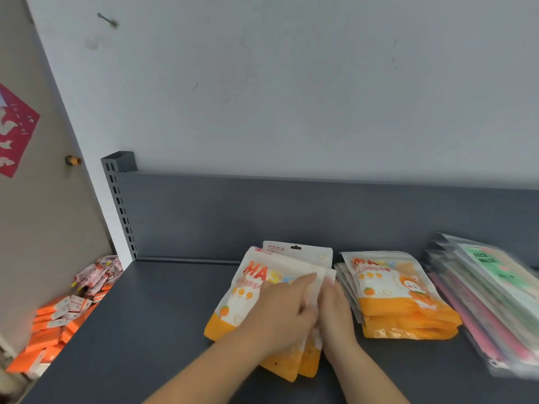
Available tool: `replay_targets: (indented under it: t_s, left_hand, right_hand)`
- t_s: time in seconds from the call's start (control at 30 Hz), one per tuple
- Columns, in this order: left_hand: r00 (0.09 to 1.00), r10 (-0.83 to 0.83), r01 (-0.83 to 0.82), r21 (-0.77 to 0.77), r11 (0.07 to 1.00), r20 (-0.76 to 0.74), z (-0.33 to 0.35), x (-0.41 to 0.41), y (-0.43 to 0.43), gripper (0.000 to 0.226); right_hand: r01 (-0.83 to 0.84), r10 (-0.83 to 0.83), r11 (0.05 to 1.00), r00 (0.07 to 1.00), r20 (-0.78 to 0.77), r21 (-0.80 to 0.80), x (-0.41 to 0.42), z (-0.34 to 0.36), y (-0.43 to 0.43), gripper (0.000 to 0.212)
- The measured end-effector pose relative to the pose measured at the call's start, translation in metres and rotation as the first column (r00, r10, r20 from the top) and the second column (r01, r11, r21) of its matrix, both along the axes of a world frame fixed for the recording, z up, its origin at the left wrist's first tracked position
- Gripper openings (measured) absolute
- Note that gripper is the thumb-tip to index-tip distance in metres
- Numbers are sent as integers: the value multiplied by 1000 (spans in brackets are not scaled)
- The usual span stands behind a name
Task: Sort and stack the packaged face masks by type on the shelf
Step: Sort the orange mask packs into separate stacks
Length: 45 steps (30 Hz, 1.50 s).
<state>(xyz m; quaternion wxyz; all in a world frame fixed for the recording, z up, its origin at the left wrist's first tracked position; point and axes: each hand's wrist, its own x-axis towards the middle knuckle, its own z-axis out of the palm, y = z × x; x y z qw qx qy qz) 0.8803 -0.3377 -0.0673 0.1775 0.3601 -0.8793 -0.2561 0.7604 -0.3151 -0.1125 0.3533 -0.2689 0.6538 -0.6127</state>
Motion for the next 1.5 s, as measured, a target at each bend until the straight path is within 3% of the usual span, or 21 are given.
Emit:
replay_targets:
  t_s: [0.07,0.17,0.27,0.37,0.43,0.53,0.6,0.77,0.97,1.17,1.27,1.5]
  left_hand:
    - [991,30,-9,163,987,-128,0,3,-8,60]
    - [968,19,61,309,949,-251,-1,12,-19,55]
    - [945,55,28,245,969,-322,1,25,-33,49]
    - [912,257,-238,98,966,-319,-3,45,-58,46]
    - [852,420,-344,269,900,-314,-3,59,-68,49]
    - [773,543,-210,674,708,-329,-4,71,-68,41]
    - [762,540,-120,743,659,-357,-6,74,-66,29]
    - [702,531,69,787,613,-475,-19,81,-71,23]
    - [617,498,104,690,716,-610,-31,89,-79,38]
    - [661,468,-23,607,794,-587,-30,86,-72,30]
    - [663,466,35,646,762,-586,-27,81,-68,13]
    - [653,463,26,629,777,-599,-24,80,-64,12]
  right_hand:
    - [-25,26,1000,999,25,-16,0,0,0,43]
    - [-85,84,996,996,-40,-38,1,0,0,37]
    - [-106,105,994,994,-27,-39,1,-3,2,35]
    - [-127,127,991,992,-3,-41,3,-3,2,35]
    - [-153,152,987,988,-28,-50,4,-1,3,32]
    - [-192,189,981,980,-68,-40,6,0,2,29]
    - [-215,211,976,972,-108,-29,9,1,3,30]
    - [-271,261,961,953,-156,-51,11,0,5,33]
    - [-382,348,906,917,-196,-182,13,-1,7,57]
    - [-367,356,920,930,-94,-137,15,-2,8,26]
    - [-357,345,926,933,-105,-126,16,0,9,24]
    - [-354,343,928,933,-104,-116,16,-2,10,24]
